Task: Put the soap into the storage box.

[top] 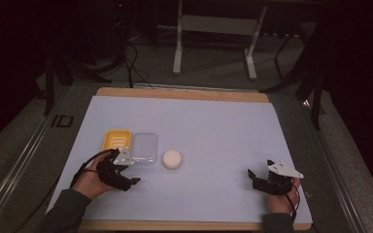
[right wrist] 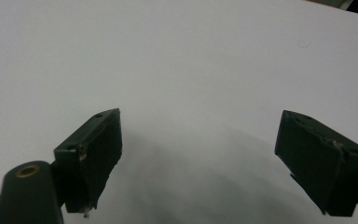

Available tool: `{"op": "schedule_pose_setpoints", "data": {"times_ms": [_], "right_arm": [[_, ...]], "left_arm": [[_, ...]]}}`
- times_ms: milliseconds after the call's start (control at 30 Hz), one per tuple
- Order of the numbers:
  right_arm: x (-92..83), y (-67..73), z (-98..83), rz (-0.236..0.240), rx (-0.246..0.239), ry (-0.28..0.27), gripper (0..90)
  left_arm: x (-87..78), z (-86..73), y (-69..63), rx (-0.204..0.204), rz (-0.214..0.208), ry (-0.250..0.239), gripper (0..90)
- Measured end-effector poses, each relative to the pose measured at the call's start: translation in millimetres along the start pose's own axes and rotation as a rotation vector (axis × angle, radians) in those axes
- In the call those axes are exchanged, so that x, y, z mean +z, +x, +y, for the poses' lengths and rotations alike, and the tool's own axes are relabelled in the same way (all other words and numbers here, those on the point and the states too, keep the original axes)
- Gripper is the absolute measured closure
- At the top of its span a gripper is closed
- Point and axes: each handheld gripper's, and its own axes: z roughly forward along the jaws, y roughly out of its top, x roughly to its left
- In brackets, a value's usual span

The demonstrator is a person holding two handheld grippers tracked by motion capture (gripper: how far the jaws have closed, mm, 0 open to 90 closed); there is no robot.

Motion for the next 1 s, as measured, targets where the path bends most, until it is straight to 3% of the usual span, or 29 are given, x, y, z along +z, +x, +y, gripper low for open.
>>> {"op": "schedule_pose_setpoints", "data": {"times_ms": [900,1000], "right_arm": [[0.1,-1.3,-0.1,0.006,0.012,-0.001,14.8],[0.2,-1.3,-0.1,0.006,0.01,0.0,14.8]], "left_arm": [[16.3,29.2,5.7,0.058,-0.038,0.036,29.8],[14.8,31.9,7.2,0.054,-0.044,0.023,30.9]]}}
